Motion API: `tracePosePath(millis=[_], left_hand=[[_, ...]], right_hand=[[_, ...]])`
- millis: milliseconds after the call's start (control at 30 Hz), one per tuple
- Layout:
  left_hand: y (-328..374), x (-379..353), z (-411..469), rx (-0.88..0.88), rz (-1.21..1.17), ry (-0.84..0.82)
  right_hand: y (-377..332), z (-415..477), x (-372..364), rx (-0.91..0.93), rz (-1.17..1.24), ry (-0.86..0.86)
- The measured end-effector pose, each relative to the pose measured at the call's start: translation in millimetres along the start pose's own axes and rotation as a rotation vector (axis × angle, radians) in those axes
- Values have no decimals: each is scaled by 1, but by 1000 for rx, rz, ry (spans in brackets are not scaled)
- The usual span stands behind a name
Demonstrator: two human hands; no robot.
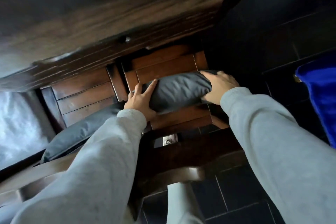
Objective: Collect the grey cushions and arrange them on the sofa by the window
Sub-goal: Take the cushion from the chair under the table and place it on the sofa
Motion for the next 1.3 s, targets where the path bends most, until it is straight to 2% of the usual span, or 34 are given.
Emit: tracePosePath(millis=[67, 133, 167, 233, 267, 300, 333, 367, 433, 467, 500, 600, 733, 900, 1067, 1167, 1300], left_hand=[[4, 35, -4, 3, 5, -11], [-1, 99, -37, 9, 30, 24], [2, 102, -34, 25, 23, 23], [-9, 164, -79, -6, 39, 119], [-8, 168, -77, -13, 22, 142], [-19, 196, -106, -43, 34, 206], [-28, 225, -136, -74, 53, 240], [-29, 225, -135, -88, 64, 247], [-69, 273, -203, -122, 151, 363], [-69, 272, -200, -142, 167, 351], [-99, 290, -240, -117, 191, 402], [-156, 320, -315, -74, 166, 430], [-255, 331, -456, 85, 124, 498], [-361, 310, -644, 337, 25, 538], [-449, 269, -814, 620, -178, 539], [-496, 239, -902, 769, -287, 593], [-553, 189, -1002, 970, -305, 648]], right_hand=[[-8, -8, 28, 3, 31, -4], [-40, -44, 77, 81, 24, 37], [-39, -41, 81, 84, 8, 32], [-76, -89, 126, 200, -37, 71], [-78, -87, 134, 197, -57, 56], [-101, -116, 154, 291, -71, 96], [-122, -140, 172, 320, -102, 70], [-122, -136, 179, 297, -123, 43], [-180, -191, 208, 417, -187, 75], [-177, -194, 216, 382, -191, 53], [-210, -228, 221, 467, -203, 61], [-259, -294, 227, 517, -204, 17], [-350, -404, 203, 677, -200, 45], [-462, -548, 141, 968, -335, 23], [-583, -686, 73, 1203, -460, -39], [-651, -760, 18, 1368, -568, -25], [-723, -849, -66, 1534, -635, -15]])
Point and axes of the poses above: each hand's wrist, its own z-axis towards the middle knuckle, its own x-axis out of the back of the hand, y = z × x, the point moved 5 cm from there along z, towards the middle knuckle, and after that the axes turned 13 degrees about y, right-handed, at the moved point
